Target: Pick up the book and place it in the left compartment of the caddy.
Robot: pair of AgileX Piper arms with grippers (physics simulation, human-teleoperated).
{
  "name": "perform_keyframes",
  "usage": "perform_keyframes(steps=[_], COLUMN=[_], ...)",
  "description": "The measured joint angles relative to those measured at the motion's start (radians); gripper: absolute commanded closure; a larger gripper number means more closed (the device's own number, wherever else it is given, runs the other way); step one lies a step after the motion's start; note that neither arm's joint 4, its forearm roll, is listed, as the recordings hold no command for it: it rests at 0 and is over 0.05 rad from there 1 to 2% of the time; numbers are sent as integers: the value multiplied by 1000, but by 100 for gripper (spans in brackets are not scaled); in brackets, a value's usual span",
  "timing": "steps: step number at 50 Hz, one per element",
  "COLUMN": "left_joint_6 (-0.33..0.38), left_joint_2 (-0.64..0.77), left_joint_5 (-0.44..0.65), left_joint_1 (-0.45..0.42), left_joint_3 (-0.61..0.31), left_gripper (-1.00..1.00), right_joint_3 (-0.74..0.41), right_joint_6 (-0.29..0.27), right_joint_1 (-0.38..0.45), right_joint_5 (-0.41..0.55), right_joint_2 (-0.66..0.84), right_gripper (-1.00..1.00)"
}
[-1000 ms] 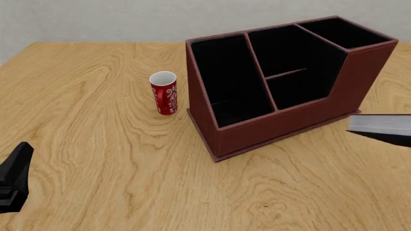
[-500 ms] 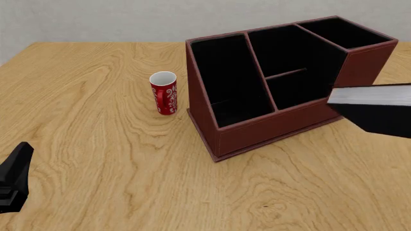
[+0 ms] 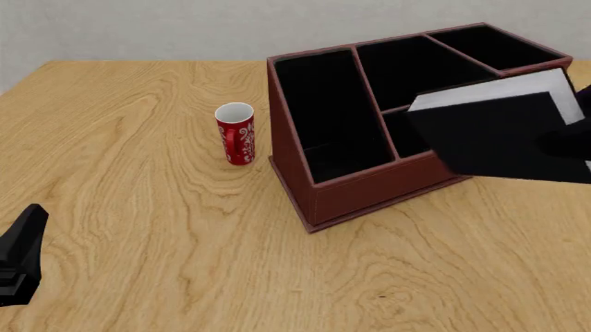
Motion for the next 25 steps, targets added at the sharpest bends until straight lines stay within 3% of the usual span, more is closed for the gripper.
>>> perform_keyframes(steps=[16, 25], left_joint_6=[0, 0], left_joint_2=[0, 0], left_joint_5=[0, 0], left_joint_1=[0, 0], left_joint_3=[0, 0], left_gripper=[-100, -100], right_joint_3=[-166, -257], right_joint_6=[244, 351], right_joint_1=[165, 218], right_joint_5=[0, 0], right_joint_2=[165, 238], right_gripper=[100, 100])
